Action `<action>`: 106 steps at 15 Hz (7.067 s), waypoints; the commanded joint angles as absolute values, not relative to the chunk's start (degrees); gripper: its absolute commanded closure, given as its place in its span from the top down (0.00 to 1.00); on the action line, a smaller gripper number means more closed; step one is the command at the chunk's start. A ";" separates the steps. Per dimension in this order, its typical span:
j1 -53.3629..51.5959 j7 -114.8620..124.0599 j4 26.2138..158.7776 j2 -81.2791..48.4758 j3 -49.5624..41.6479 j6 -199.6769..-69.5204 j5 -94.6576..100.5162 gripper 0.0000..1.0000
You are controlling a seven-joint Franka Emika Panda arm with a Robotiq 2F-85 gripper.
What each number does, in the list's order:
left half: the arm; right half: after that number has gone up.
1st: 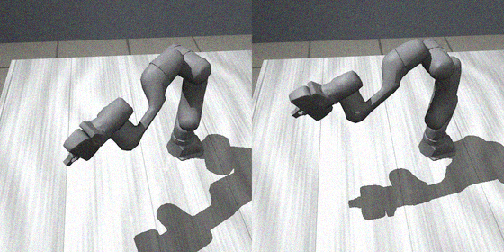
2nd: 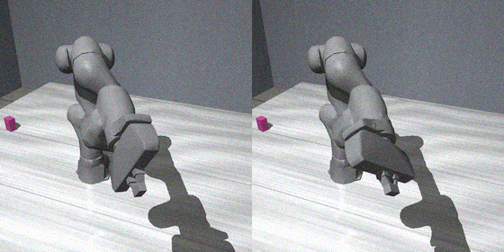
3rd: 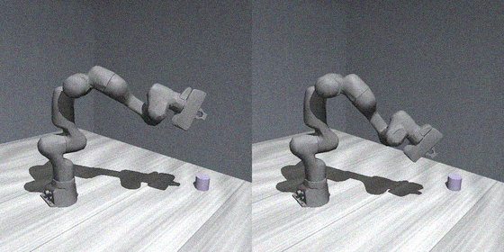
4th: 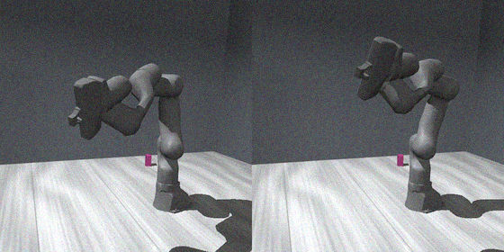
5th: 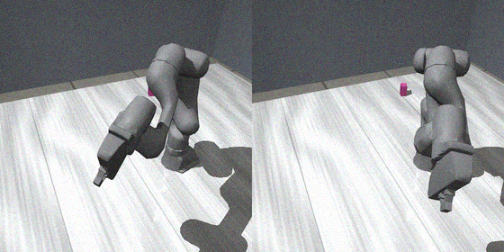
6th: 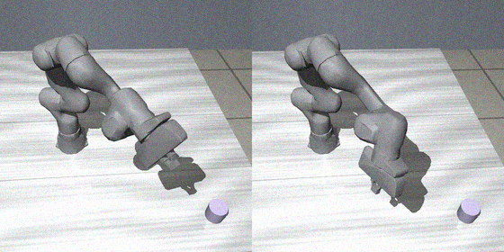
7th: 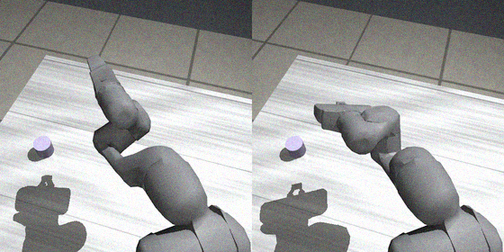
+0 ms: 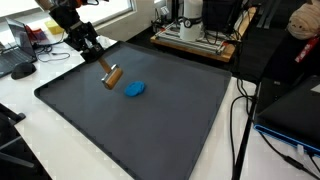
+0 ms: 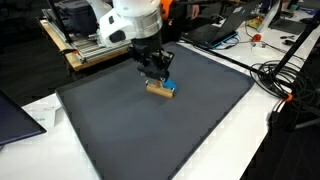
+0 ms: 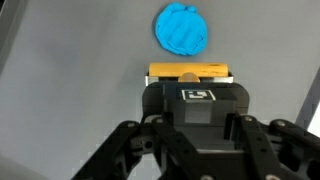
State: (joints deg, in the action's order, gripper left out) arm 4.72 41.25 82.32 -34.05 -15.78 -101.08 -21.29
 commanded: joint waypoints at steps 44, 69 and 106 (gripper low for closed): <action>-2.03 64.12 99.50 -27.02 -5.35 -115.34 -6.18 0.23; 1.18 66.04 99.34 -30.32 -8.46 -120.36 -8.48 0.23; 0.97 76.20 98.59 -32.90 -10.53 -120.86 -5.70 0.23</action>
